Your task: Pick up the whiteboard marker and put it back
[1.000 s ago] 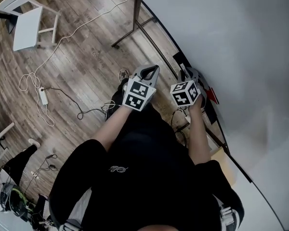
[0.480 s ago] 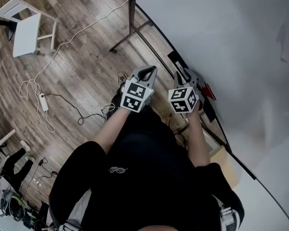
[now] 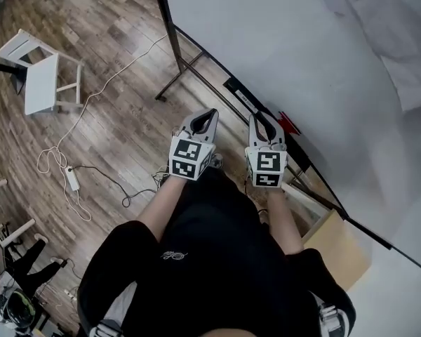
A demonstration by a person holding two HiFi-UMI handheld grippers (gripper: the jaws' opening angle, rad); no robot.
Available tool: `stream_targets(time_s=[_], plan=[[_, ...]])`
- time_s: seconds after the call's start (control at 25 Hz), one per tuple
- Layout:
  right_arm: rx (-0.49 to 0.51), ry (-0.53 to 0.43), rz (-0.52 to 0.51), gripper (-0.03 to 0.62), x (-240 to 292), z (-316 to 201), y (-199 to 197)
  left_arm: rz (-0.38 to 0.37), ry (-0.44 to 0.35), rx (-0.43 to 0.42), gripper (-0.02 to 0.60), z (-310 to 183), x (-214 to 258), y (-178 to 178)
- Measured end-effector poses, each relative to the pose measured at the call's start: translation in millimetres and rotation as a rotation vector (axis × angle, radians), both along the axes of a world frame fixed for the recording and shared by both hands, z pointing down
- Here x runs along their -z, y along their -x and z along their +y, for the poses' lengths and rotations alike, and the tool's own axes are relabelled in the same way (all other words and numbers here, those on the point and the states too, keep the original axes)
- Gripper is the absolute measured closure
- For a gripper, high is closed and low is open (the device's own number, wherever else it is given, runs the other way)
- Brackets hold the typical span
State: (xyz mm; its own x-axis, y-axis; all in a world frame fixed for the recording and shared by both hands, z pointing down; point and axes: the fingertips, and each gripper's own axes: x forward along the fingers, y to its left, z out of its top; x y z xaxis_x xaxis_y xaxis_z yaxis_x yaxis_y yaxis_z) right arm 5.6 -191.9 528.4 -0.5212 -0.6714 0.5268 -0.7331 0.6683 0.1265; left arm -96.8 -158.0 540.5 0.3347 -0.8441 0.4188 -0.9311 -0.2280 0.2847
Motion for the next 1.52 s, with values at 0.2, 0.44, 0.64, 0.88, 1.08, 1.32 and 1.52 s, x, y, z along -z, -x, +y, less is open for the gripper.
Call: stream_targets(time_s=[0.2,0.44,0.64,0.88,1.08,1.32,1.52], plan=[[-0.053,-0.052,-0.114,0.559,27.0,16.5,-33.0,-0.030,-0.042,-0.040,0.575,11.0,17.9,-32.9],[-0.089,-0.108,-0.278,0.592,48.1,29.2,-57.3,-0.057,-0.106,-0.060,0.575,17.6,38.8,-64.1],[-0.122,-0.118,-0.344,0.592,56.0,40.7,-57.8,-0.066,-0.128,-0.082,0.575,22.4,47.1,-65.4],[-0.194,-0.139,-0.341,0.592,59.9,45.4,-40.3,-0.054,-0.150,-0.166,0.575,21.4,54.2,-56.5],[-0.284,-0.151,-0.371,0.592,61.2,43.6,-1.8,-0.048,-0.171,-0.251,0.575,19.5,58.5,-20.2],[-0.381,-0.164,-0.336,0.592,66.2,53.2,52.9,-0.030,-0.187,-0.350,0.575,22.7,65.3,33.9],[-0.508,-0.204,-0.324,0.592,75.3,76.7,72.2,-0.018,-0.213,-0.452,0.575,27.7,73.5,62.2]])
